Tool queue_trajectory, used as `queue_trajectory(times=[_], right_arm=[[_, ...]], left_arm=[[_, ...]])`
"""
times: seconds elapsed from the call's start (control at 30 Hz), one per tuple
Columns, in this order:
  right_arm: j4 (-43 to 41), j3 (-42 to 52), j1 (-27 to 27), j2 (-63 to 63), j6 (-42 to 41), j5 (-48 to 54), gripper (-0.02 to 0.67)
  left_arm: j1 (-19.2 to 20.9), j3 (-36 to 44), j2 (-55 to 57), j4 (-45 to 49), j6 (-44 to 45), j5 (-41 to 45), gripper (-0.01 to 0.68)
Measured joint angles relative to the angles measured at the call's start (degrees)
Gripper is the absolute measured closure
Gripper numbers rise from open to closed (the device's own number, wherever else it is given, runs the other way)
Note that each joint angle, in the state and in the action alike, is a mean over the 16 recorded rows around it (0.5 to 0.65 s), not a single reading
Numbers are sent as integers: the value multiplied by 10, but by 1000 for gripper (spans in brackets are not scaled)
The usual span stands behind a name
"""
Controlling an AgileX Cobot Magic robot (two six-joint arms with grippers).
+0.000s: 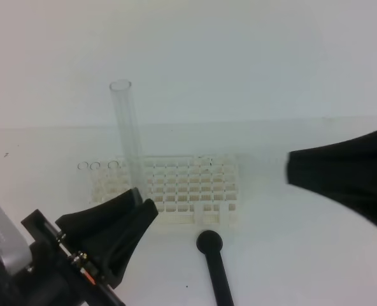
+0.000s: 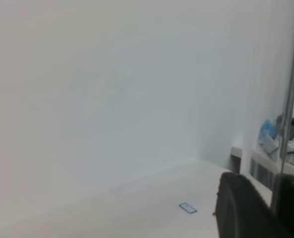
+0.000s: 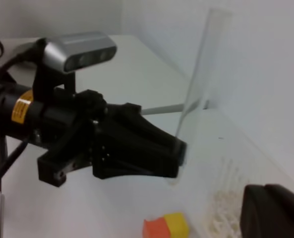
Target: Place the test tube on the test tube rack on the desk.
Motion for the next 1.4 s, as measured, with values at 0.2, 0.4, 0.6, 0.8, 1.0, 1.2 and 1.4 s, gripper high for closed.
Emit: queue_trajectory(times=[0.2,0.4,0.6,0.8,1.0,1.2,1.4], right_arm=[[59,-21,150,82,-84,-126,650],[132,-45,258,149,-156,-233,621],[197,-79,301,197,-196,-271,516],[244,-112,307,231,-207,-273,386],[282,-141,307,256,-215,-274,307],[308,-165,307,281,-222,-278,294],[322,-179,307,298,-227,-282,307]], left_arm=[[0,41,0,-51,12,-47,673],[0,74,0,-75,21,-86,673],[0,87,0,-73,25,-96,673],[0,88,0,-66,27,-101,673],[0,88,0,-60,29,-104,673],[0,88,0,-54,29,-107,673],[0,88,0,-48,29,-108,673]])
